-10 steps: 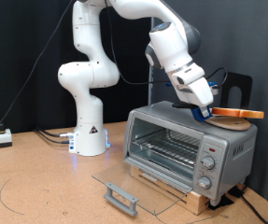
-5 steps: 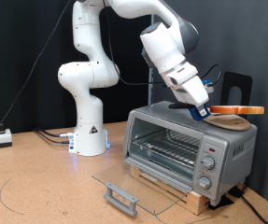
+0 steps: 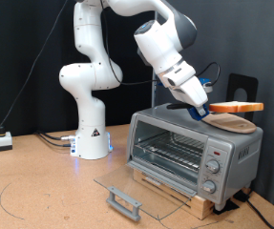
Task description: Make a piece of toast with the oven
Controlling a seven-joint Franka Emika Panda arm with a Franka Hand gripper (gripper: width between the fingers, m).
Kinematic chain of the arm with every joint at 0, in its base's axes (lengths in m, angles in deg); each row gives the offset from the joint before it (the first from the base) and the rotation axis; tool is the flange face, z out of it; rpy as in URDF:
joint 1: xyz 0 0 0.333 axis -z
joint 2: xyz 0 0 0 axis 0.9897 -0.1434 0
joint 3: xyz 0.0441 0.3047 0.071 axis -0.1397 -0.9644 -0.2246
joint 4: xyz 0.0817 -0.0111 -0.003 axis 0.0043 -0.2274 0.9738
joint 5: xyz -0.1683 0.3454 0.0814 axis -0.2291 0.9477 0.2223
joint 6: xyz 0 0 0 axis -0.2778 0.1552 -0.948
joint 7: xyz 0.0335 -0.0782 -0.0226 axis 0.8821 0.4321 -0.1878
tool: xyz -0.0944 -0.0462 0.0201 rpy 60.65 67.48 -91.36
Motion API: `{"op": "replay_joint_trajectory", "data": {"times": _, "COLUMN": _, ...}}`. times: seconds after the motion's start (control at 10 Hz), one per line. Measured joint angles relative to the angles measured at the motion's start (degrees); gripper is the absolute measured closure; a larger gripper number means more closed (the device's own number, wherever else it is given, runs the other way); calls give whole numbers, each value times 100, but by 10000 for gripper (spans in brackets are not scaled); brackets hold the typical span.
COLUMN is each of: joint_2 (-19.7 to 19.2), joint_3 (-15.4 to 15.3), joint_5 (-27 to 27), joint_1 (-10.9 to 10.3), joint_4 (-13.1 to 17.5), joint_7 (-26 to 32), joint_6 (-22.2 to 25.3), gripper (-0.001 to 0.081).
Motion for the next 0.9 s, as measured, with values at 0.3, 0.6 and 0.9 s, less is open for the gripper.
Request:
{"op": "replay_joint_trajectory", "data": {"times": 0.3, "joint_2": 128, "joint_3": 453, "joint_5": -243, "joint_1": 260, "joint_4": -125, "joint_7": 521, "joint_6": 601, "gripper": 394}}
{"op": "replay_joint_trajectory", "data": {"times": 0.6, "joint_2": 233, "joint_3": 954, "joint_5": -431, "joint_1": 558, "joint_4": -135, "joint_7": 1053, "joint_6": 1235, "gripper": 394}}
{"op": "replay_joint_trajectory", "data": {"times": 0.9, "joint_2": 247, "joint_3": 1498, "joint_5": -833, "joint_1": 850, "joint_4": -47, "joint_7": 1724, "joint_6": 1949, "gripper": 394}}
